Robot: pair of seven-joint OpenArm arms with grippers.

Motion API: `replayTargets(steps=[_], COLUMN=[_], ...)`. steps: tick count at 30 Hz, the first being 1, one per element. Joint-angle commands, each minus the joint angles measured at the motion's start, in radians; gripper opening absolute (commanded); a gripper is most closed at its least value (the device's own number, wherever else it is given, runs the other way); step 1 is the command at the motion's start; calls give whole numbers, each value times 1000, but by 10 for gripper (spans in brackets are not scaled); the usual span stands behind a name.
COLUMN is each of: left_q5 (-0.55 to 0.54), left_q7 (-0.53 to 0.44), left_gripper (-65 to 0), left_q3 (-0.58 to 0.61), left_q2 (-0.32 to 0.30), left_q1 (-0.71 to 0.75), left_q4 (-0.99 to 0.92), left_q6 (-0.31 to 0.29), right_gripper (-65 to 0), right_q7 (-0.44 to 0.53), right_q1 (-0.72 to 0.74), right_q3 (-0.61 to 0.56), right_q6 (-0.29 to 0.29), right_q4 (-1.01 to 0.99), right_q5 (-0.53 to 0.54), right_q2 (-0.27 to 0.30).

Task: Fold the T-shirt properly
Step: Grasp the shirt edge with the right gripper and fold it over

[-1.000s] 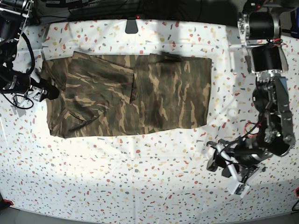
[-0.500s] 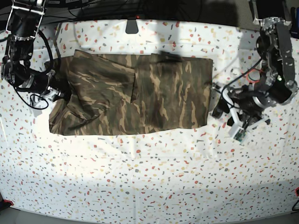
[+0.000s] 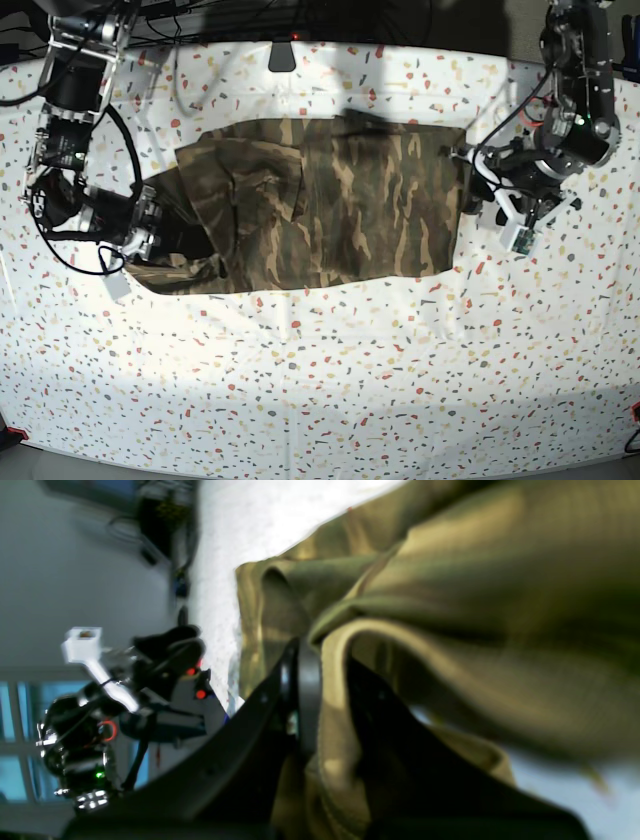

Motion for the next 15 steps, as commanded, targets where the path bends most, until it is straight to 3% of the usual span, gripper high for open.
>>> replayTargets(steps=[1, 5, 15], left_q5=[6, 16, 23], left_q7=[-21, 6, -2], left_gripper=[-358, -358, -358], left_q3=[-4, -3, -4], left_q2=[-6, -6, 0], left_q1=[-11, -10, 55], left_q4=[19, 19, 16], left_q6=[1, 32, 32], right_gripper=[-650, -650, -650], right_q7=[7, 7, 13], right_q1=[27, 41, 70], right_q3=[2, -35, -309], right_q6=[5, 5, 5], right_q4=[31, 81, 127], right_q5=[30, 30, 14], right_q2=[-5, -79, -194])
